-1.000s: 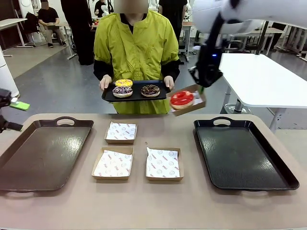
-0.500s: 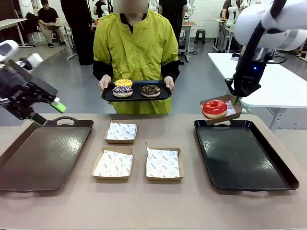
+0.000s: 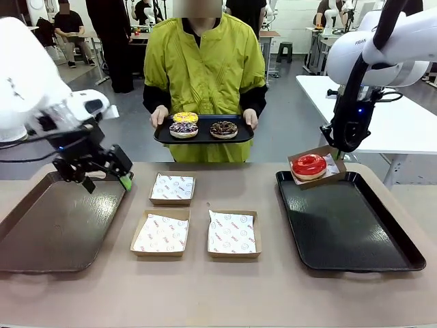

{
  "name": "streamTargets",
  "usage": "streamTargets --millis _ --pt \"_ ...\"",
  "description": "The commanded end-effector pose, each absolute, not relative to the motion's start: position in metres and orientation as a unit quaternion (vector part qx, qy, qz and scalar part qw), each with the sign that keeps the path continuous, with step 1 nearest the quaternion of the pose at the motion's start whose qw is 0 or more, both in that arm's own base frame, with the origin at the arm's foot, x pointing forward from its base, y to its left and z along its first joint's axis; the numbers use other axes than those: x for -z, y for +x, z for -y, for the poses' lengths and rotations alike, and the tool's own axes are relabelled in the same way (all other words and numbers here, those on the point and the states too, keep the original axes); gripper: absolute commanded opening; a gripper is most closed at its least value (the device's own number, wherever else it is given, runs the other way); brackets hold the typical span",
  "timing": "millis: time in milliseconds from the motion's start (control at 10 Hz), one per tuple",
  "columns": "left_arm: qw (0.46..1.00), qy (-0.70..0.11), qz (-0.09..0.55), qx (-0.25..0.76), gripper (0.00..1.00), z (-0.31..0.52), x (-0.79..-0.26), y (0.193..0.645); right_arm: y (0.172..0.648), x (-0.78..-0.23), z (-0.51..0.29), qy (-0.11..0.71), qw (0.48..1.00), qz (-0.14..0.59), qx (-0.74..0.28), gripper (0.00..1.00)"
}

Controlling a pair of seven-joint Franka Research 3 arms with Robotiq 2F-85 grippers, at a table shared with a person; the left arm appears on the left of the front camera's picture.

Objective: Individually package the donuts and arrange them on the tray.
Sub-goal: Place the picked Paper togo box on the Handle tray while simultaneously picking up another Paper togo box from the table with the other hand.

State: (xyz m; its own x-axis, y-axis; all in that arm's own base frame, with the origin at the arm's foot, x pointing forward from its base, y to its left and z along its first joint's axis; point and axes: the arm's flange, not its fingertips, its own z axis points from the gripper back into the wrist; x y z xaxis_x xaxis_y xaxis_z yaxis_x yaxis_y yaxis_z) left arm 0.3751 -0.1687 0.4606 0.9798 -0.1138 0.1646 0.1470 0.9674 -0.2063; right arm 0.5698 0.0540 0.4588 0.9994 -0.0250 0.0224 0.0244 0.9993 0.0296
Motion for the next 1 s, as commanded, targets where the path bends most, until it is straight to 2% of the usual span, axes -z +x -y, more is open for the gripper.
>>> streamTargets --millis 0,600,900 --pt "0.994 -0.059 0.076 0.045 1.00 0.197 -0.439 0.387 0.572 -0.450 -0.056 0.000 1.000 0.011 0.029 0.01" --pt "0.999 -0.021 0.036 0.029 1.00 0.243 -0.357 0.405 0.570 -0.459 -0.054 0.015 1.000 0.011 0.012 0.01" --pt "0.998 -0.022 0.034 0.042 1.00 0.233 -0.358 0.396 0.570 -0.459 -0.054 0.015 1.000 0.011 0.012 0.01"
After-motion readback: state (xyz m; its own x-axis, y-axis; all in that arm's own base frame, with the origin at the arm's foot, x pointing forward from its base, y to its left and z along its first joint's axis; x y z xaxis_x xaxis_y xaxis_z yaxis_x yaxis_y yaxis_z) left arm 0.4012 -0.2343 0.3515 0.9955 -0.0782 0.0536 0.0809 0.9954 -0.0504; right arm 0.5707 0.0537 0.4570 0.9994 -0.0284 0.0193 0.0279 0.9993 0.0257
